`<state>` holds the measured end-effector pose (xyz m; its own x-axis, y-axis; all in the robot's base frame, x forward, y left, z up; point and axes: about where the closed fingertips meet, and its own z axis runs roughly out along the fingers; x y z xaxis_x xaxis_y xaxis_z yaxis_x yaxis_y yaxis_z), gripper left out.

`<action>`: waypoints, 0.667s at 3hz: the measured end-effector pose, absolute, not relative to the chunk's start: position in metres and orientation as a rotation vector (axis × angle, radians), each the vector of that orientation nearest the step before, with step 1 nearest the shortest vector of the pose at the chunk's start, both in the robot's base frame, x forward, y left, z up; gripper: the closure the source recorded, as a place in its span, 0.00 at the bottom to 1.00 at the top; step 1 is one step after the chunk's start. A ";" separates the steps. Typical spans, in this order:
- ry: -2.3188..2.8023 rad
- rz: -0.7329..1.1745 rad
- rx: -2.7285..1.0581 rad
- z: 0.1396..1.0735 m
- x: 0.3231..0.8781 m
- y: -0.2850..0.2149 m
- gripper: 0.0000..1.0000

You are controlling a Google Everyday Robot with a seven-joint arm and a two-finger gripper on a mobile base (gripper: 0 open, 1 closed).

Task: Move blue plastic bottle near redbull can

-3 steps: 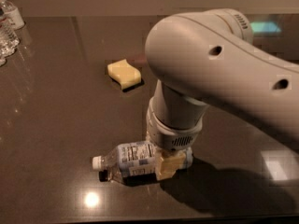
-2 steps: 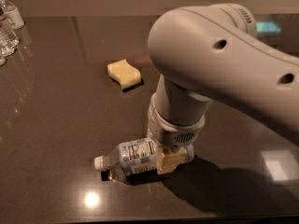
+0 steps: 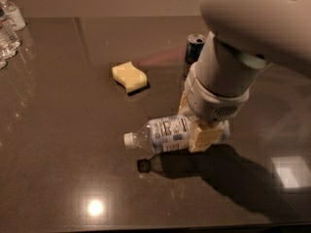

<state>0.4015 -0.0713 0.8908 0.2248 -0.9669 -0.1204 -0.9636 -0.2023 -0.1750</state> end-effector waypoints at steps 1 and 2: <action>1.824 -0.078 -2.250 0.909 0.436 -0.095 1.00; 1.819 -0.115 -2.206 0.922 0.481 -0.115 1.00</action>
Offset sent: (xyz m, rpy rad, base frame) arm 0.1389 -0.0713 0.0479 0.0357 -0.1358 -0.0610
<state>0.4811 -0.1153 0.9221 0.2045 -0.9721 -0.1146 -0.9499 -0.1688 -0.2631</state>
